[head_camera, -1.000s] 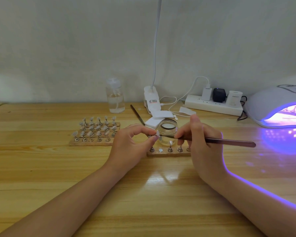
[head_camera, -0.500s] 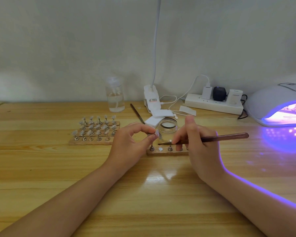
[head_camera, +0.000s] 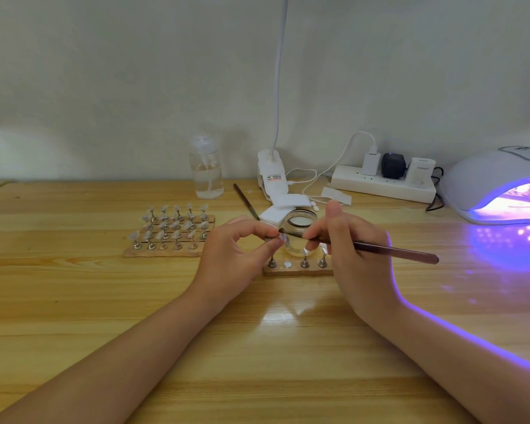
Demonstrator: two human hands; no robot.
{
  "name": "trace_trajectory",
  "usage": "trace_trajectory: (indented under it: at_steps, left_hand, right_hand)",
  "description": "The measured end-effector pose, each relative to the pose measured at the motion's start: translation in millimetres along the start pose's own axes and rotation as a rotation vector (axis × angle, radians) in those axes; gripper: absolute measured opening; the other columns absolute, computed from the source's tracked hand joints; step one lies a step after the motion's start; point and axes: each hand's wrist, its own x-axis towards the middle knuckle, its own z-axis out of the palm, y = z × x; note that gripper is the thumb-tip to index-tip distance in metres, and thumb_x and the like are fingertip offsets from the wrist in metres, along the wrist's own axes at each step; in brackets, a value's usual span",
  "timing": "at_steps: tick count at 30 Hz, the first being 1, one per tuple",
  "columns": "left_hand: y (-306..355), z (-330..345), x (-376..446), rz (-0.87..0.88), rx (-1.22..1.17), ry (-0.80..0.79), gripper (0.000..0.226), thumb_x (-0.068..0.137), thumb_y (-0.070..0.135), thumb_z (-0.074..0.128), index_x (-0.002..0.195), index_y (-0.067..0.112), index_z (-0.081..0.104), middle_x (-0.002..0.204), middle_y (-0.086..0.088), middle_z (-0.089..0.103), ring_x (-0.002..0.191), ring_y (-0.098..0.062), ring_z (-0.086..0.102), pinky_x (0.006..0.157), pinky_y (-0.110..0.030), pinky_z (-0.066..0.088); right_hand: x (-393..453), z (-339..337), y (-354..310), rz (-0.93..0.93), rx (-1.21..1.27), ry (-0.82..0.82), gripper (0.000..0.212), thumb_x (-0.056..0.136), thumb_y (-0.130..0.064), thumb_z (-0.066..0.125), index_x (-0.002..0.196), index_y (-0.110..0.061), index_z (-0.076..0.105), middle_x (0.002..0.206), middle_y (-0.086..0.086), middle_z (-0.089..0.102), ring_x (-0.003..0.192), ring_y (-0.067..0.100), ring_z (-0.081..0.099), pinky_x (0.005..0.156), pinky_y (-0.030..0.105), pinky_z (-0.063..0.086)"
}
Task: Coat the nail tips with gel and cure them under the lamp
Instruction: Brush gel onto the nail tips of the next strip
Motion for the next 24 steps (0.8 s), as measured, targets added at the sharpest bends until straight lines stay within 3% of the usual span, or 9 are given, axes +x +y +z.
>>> trace_trajectory:
  at_steps: [8,12,16,24]
  left_hand:
    - [0.3,-0.6,-0.2,0.013,0.008,0.011,0.019,0.071,0.005,0.075,0.07,0.023,0.068,0.07,0.01,0.064,0.074,0.005,0.058,0.074,-0.002,0.036]
    - [0.3,-0.1,-0.5,0.008,0.01,0.021,0.022,0.07,0.006,0.075,0.068,0.025,0.067,0.068,0.011,0.063,0.073,0.005,0.058,0.073,-0.001,0.036]
    - [-0.3,0.2,-0.7,0.014,0.007,0.02,0.023,0.07,0.005,0.075,0.067,0.026,0.066,0.067,0.011,0.063,0.072,0.006,0.057,0.073,-0.001,0.035]
    - [-1.0,-0.5,-1.1,0.024,0.017,0.02,0.025,0.07,0.005,0.075,0.067,0.027,0.065,0.067,0.01,0.063,0.072,0.006,0.057,0.073,-0.003,0.036]
  right_hand:
    - [-0.9,-1.7,-0.6,0.024,-0.013,0.01,0.047,0.087,-0.037,0.042,0.05,-0.016,0.063,0.046,-0.001,0.058,0.045,0.008,0.054,0.053,0.018,0.045]
    - [-0.1,-2.2,-1.2,-0.043,-0.007,0.043,0.046,0.085,-0.045,0.041,0.052,-0.021,0.062,0.053,0.008,0.06,0.049,0.007,0.055,0.053,0.018,0.044]
    - [1.0,-1.1,1.0,-0.08,-0.08,0.015,0.041,0.085,-0.044,0.037,0.06,-0.023,0.062,0.056,-0.004,0.06,0.059,0.003,0.058,0.057,0.01,0.041]
    - [0.4,0.1,1.4,-0.083,-0.122,-0.017,0.041,0.085,-0.045,0.038,0.059,-0.025,0.063,0.056,-0.008,0.06,0.057,0.001,0.058,0.057,0.009,0.04]
